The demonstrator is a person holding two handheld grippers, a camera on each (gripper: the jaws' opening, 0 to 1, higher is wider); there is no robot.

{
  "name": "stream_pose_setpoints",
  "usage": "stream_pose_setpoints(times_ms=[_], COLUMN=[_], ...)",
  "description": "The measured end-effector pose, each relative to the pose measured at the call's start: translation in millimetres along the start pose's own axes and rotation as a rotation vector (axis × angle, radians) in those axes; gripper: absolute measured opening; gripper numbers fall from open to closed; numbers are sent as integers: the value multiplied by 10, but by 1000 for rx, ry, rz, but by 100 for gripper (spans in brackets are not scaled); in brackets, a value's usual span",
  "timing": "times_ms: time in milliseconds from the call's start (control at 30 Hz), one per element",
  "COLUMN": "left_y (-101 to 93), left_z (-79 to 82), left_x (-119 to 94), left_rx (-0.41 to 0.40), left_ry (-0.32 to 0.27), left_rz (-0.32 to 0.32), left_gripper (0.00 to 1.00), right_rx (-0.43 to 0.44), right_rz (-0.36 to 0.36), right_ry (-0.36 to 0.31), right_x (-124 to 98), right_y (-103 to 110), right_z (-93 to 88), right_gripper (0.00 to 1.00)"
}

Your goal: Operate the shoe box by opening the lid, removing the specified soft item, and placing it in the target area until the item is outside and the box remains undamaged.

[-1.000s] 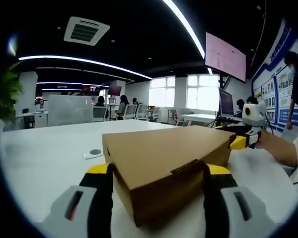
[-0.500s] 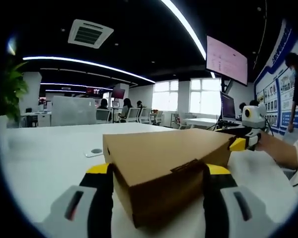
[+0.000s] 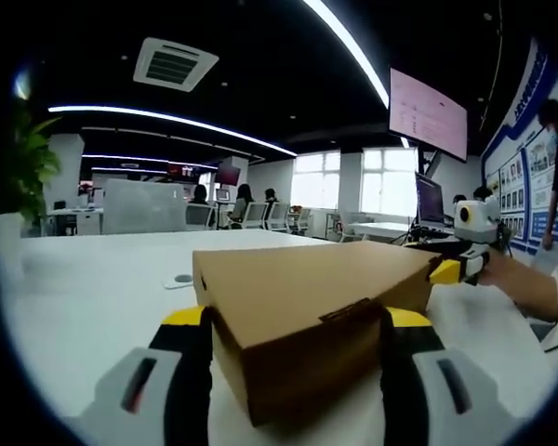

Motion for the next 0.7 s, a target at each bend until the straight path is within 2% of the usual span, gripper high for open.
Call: stream_pose_setpoints(times_ms=[100, 233, 700], left_y=[-49, -124, -93], left_z=[6, -15, -4], left_x=[-29, -87, -137], left_rx=[4, 2, 1], left_ry=[14, 3, 10], left_rz=[9, 18, 36], left_gripper=[75, 74, 75], right_rx=[-2, -2, -6], right_rz=[7, 18, 31], right_ry=[1, 4, -7], right_x=[-6, -11, -35], right_y=[8, 14, 59], right_z=[1, 1, -2], right_gripper=[83, 83, 83])
Point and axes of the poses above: the point that each gripper's makers call its tool centre point, and the gripper's own axes: x roughly forward along the fingers, y roughly to its left, z roughly out of its top, the point moved 4 cm from there along -x, roughly backward along the fingers, and after that the axes turned 5 degrees about z, right-handed, at the moved point
